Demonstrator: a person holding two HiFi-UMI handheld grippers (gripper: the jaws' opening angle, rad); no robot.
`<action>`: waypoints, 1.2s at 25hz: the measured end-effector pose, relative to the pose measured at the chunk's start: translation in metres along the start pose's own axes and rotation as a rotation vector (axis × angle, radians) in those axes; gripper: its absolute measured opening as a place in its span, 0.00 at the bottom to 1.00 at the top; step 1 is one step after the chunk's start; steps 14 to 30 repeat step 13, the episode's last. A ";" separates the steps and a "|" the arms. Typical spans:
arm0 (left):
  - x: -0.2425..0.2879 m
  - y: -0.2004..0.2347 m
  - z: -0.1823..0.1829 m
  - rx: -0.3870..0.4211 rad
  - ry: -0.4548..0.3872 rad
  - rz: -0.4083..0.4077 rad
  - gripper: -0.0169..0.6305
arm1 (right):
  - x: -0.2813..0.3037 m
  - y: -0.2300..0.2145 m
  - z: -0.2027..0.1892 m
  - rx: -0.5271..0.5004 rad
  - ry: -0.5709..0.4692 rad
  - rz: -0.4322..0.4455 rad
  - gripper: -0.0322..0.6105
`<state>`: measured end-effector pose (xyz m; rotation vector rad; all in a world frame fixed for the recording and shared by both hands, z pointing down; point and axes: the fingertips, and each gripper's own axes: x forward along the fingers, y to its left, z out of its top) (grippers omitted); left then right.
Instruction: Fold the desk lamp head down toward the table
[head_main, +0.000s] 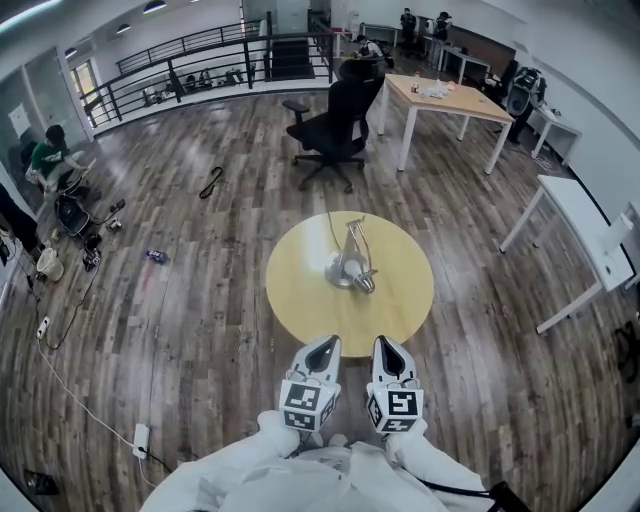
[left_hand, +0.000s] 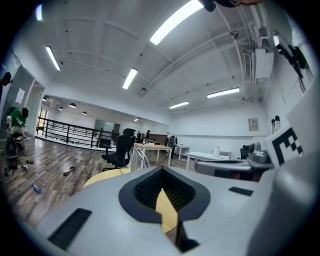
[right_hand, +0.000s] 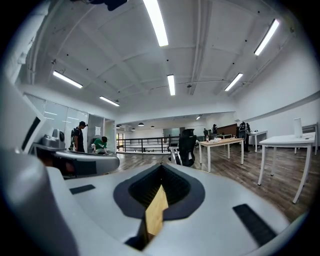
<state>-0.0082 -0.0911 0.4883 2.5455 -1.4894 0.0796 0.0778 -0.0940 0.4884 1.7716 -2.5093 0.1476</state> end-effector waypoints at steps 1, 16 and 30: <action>0.001 0.001 0.000 0.000 -0.001 0.002 0.03 | 0.000 0.000 0.000 0.000 0.000 0.001 0.07; 0.001 0.003 -0.005 -0.007 0.004 0.009 0.03 | 0.003 0.001 -0.003 -0.004 -0.001 0.011 0.07; 0.001 0.003 -0.005 -0.007 0.004 0.009 0.03 | 0.003 0.001 -0.003 -0.004 -0.001 0.011 0.07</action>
